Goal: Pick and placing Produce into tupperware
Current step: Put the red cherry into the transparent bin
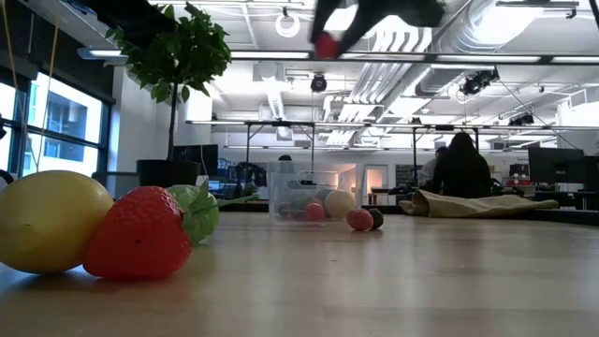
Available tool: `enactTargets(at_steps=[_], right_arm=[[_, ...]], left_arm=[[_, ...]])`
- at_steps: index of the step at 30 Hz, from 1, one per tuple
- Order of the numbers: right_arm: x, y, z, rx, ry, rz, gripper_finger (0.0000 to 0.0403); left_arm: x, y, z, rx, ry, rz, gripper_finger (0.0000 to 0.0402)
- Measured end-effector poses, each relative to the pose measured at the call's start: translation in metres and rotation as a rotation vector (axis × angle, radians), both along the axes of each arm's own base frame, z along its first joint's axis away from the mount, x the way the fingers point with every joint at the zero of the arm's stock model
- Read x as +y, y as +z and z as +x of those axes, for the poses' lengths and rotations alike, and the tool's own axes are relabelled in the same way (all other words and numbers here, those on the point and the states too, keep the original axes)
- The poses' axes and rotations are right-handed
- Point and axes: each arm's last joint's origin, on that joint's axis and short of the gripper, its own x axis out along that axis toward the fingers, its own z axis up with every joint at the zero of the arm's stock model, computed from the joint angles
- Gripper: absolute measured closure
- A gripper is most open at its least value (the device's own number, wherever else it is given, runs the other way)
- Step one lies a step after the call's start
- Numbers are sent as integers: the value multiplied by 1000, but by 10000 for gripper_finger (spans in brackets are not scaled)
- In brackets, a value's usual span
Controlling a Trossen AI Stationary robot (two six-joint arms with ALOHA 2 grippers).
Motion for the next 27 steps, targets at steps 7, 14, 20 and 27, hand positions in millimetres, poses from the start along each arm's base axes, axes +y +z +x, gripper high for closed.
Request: enactTargets(at_steps=[7,14,20,27], right_arm=[[-97,30,24,-36,-85,-35,297],[-180,8,35,50,-106,52,297],[-225,-36,47,165,-48,127,297],[-248,-90,58,296,63,190,297]], left_arm=[[0,0,0,0,0,0,401],[0,0,0,0,0,0,401],[0,0,0,0,0,0,401],[0,0,0,0,0,0,401]])
